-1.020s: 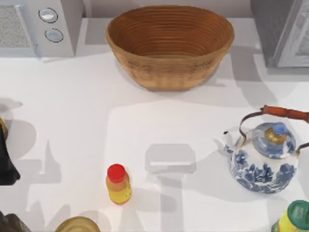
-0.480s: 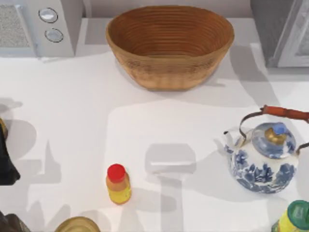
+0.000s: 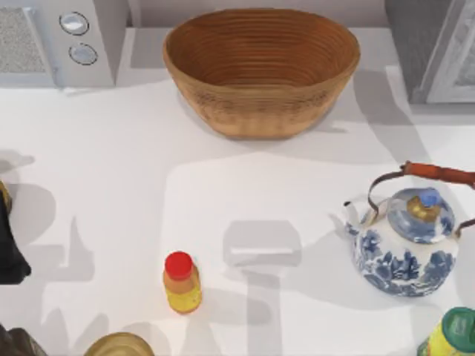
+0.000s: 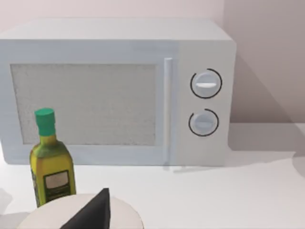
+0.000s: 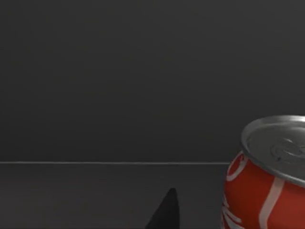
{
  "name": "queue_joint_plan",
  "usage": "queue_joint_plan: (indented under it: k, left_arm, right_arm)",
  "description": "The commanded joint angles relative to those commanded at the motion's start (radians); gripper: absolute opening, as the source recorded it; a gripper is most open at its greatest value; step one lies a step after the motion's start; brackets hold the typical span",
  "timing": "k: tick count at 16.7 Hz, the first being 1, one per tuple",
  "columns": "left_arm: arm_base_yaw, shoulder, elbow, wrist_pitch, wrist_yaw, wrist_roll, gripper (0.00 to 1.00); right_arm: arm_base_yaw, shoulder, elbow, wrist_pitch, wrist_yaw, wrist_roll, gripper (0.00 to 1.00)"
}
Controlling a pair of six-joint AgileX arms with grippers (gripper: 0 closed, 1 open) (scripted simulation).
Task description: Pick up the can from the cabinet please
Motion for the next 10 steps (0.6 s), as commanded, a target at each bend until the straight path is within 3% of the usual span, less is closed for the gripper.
queue_joint_plan:
  k: [5,10]
  left_arm:
    - [0.000,0.000,0.000,0.000,0.000,0.000,1.00]
    - [0.000,0.000,0.000,0.000,0.000,0.000,1.00]
  right_arm:
    - [0.000,0.000,0.000,0.000,0.000,0.000,0.02]
    - [0.000,0.000,0.000,0.000,0.000,0.000,0.00]
